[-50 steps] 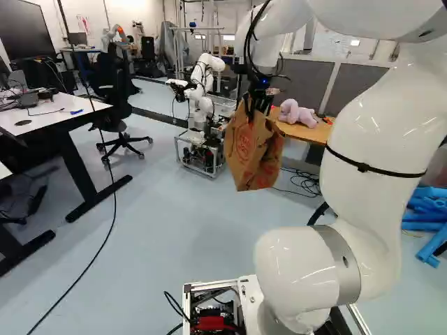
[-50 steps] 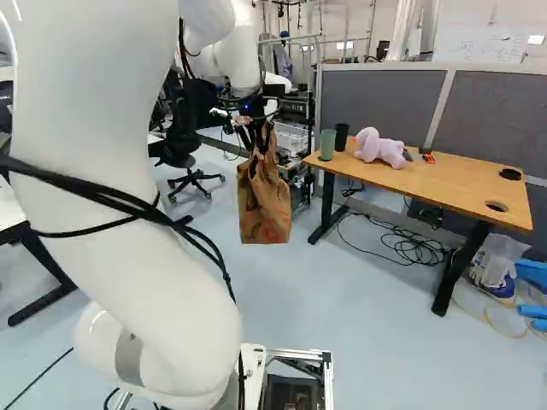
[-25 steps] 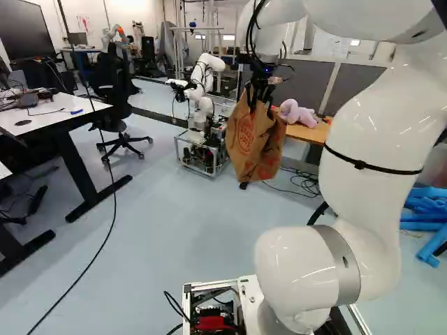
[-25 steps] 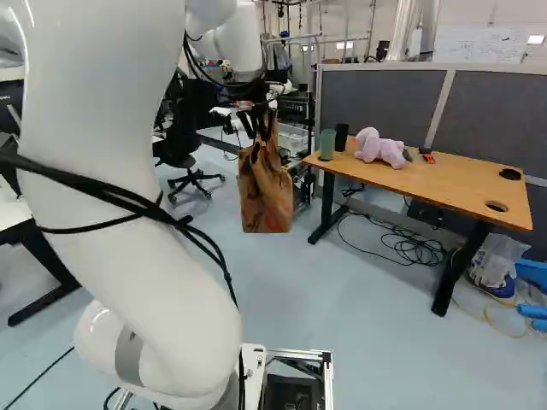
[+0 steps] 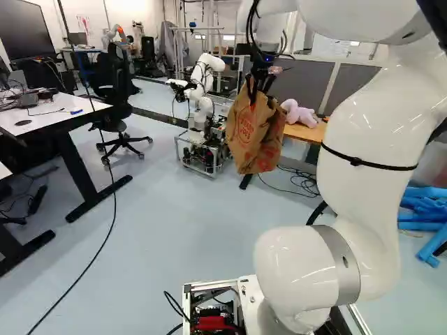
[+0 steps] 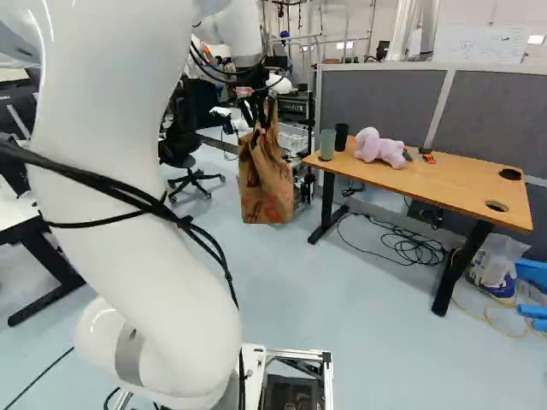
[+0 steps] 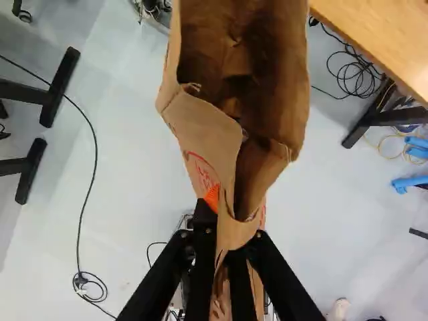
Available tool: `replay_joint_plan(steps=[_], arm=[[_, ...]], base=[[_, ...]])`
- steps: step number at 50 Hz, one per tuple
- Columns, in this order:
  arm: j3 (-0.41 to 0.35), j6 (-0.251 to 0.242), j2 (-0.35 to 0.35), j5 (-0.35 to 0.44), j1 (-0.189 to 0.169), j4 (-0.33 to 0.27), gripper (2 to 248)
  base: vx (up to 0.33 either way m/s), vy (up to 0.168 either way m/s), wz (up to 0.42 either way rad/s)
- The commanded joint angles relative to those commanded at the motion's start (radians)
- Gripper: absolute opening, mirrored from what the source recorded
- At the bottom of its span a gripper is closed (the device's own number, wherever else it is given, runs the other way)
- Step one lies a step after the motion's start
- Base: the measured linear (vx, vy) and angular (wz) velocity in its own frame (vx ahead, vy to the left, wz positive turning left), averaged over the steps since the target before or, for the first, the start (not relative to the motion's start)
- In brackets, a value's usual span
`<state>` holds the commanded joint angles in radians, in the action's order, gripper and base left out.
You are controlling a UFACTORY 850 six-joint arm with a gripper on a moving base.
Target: Pick up the bag on the ground and place it on the table
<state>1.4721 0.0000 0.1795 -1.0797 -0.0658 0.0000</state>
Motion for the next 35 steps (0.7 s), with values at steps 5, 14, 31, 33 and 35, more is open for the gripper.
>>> replay_joint_plan(steps=[5, 14, 31, 33, 35], arm=[[0.023, 0.0, 0.007, -0.015, 0.001, 0.0, 24], [0.066, 0.0, 0.02, -0.042, 0.002, 0.0, 24], [0.144, 0.0, 0.042, -0.094, 0.005, 0.0, 24], [0.152, 0.0, 0.044, -0.1, 0.005, 0.0, 24], [0.161, 0.0, 0.046, -0.106, 0.005, 0.0, 24]], base=[[0.0, 0.0, 0.0], [0.0, 0.0, 0.0], [0.0, 0.0, 0.0], [0.0, 0.0, 0.0], [0.0, 0.0, 0.0]])
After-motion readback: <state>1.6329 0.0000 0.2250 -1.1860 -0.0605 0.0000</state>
